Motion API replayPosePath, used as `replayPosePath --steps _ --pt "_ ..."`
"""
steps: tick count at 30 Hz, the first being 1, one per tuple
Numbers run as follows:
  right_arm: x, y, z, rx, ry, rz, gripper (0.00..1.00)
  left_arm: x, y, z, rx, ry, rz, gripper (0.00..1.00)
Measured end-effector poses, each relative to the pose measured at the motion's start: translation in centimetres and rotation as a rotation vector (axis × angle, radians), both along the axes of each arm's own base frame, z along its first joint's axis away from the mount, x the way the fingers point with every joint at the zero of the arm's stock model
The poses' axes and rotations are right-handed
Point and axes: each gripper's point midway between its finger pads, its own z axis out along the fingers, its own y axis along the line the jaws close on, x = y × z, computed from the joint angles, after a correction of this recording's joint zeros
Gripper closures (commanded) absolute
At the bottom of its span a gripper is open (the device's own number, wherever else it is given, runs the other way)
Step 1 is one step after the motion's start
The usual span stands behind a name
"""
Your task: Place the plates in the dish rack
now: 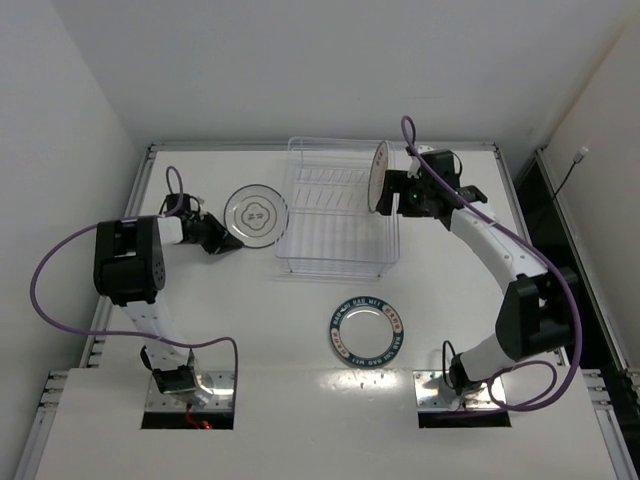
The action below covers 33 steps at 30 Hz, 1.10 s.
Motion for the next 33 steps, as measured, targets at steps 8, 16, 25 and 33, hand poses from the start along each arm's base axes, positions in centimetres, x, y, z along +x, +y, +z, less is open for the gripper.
replayPosePath --steps 8,16,25,33 --pt "-0.1 0.1 0.2 0.027 0.003 0.018 0.25 0.0 2.0 1.3 0.055 -0.027 0.057 1.0" --pt "-0.9 2.2 1.8 0.119 -0.024 0.116 0.25 -0.4 5.5 10.3 0.193 -0.322 0.191 1.0" --pt "-1.6 3.9 2.6 0.196 -0.033 0.207 0.25 0.2 4.8 13.4 0.156 -0.465 0.181 1.0" --pt "-1.9 4.3 2.6 0.212 -0.026 0.227 0.25 0.3 5.0 9.7 0.148 -0.342 0.187 1.0"
